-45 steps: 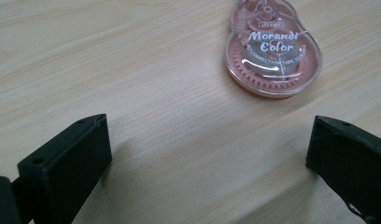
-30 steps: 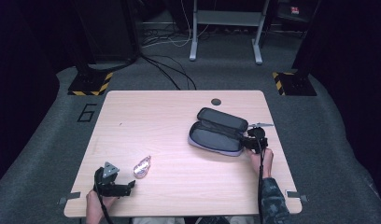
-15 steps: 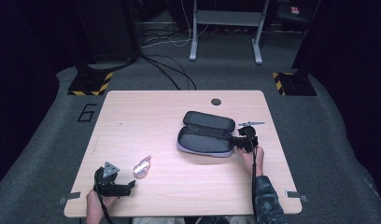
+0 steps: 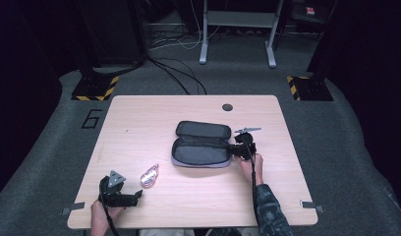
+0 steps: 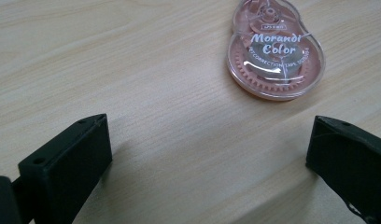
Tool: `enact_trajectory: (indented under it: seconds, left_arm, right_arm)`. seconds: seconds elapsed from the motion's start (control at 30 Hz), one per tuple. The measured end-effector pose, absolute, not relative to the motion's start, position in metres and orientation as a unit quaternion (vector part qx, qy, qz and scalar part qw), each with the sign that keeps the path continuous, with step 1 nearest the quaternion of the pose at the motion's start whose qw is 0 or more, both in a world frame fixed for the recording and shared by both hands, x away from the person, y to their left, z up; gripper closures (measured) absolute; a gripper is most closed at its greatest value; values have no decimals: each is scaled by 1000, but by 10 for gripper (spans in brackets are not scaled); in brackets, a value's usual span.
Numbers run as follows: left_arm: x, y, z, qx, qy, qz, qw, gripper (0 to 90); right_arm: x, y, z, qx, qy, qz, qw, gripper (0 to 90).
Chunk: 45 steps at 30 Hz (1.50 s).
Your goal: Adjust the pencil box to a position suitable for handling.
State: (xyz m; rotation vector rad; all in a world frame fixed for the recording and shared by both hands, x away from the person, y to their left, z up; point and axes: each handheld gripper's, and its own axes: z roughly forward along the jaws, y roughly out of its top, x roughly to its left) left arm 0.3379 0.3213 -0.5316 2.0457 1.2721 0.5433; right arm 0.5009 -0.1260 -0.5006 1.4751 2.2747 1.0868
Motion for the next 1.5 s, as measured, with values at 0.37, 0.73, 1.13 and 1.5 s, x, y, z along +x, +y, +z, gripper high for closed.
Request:
enact_trajectory:
  seconds: [0.37,0.73,1.13,1.5]
  left_arm:
    - [338,321,-532,780,486,212,333,1]
    - [338,321,-532,781,484,212,333,1]
    - [338,321,-532,781,484,212,333,1]
    - [338,321,-532,780,485,212,333,1]
  right_arm:
    - [499,-117,-501,495,775,382,96,662]
    - [475,-144,-491,473,786,378,126,209]
    - [435,-190,-487,472,757,427,149,124]
    - [407,-224,-484,489,755,400,179,92]
